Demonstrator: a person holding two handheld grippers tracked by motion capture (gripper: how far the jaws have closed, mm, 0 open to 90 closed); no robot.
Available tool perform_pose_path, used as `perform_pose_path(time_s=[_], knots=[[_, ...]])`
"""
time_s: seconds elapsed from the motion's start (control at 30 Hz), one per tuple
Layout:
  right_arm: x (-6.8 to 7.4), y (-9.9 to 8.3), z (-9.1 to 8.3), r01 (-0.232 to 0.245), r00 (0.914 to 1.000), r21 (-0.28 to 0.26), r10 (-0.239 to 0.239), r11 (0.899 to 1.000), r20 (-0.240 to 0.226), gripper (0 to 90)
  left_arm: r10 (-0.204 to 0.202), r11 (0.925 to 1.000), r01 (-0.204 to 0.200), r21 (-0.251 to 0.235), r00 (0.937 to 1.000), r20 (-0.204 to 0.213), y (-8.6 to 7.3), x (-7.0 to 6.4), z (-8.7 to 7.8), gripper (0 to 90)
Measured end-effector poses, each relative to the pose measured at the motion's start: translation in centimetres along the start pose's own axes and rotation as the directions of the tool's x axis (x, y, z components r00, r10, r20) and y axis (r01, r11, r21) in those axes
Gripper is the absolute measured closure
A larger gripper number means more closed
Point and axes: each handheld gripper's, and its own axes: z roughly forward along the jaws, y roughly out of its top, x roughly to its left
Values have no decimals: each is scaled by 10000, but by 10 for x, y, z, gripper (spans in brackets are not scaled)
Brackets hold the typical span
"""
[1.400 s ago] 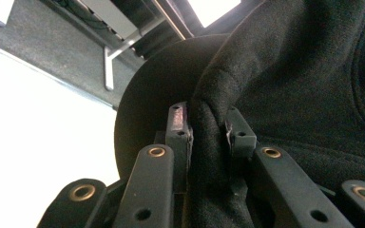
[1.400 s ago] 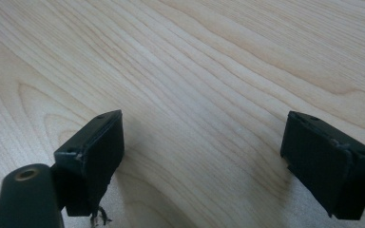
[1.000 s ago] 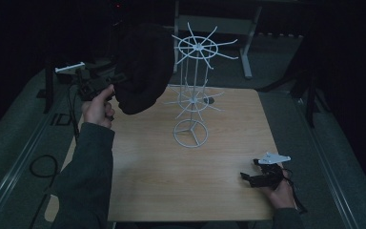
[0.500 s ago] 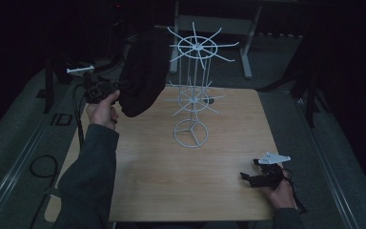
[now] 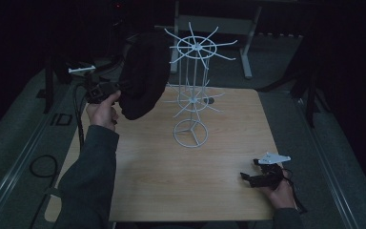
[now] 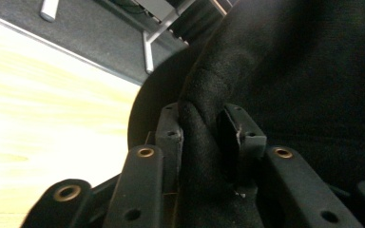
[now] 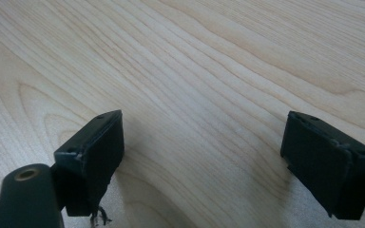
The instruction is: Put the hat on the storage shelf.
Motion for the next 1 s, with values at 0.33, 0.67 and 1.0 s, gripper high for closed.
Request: perform_pose_path(time_s=[0.33,0.67,1.0], knots=[[0,0,0,7,10000,-7,-7,10000,2,143,90,9999,-95,103,9991,412,-1,-3,4,581],[0,0,0,-6,10000,0,6,10000,-6,144,321,9989,-335,325,9986,428,0,-1,4,504],[0,0,0,-4,10000,12,4,10000,-14,144,603,9981,-605,81,9979,224,2,0,-4,392]])
